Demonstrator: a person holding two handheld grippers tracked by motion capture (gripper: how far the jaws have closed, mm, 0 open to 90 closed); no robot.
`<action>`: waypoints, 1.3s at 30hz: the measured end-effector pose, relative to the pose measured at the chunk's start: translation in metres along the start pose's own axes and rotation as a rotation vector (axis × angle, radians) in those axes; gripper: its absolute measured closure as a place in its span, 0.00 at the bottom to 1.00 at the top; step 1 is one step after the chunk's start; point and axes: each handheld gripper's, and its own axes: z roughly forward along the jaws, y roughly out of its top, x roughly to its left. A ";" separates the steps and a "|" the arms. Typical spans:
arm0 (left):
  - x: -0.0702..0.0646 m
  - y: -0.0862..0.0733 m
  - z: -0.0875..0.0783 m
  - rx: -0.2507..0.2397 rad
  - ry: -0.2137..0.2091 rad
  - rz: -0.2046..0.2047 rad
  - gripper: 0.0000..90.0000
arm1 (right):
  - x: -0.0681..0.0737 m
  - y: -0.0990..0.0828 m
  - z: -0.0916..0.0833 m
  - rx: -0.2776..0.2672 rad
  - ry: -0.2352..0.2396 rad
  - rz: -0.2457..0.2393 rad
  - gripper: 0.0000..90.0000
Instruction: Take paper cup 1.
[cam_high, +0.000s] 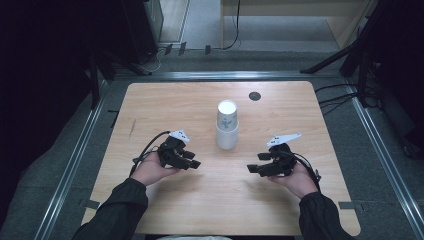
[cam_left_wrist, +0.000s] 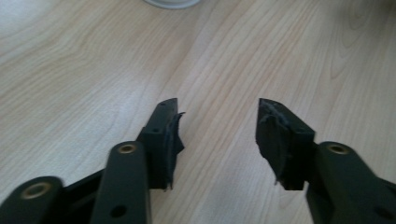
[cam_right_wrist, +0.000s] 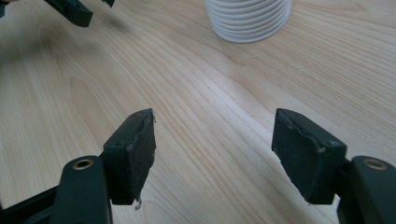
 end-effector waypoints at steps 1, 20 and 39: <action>0.000 -0.001 0.000 -0.005 -0.011 -0.006 0.50 | 0.001 0.001 0.000 -0.002 -0.010 -0.015 0.40; 0.003 -0.002 -0.012 -0.077 -0.036 -0.008 0.50 | 0.005 0.012 -0.014 -0.106 -0.075 -0.119 0.60; 0.012 -0.003 -0.016 -0.089 -0.042 -0.020 0.45 | -0.002 0.018 -0.015 -0.088 -0.052 -0.096 0.49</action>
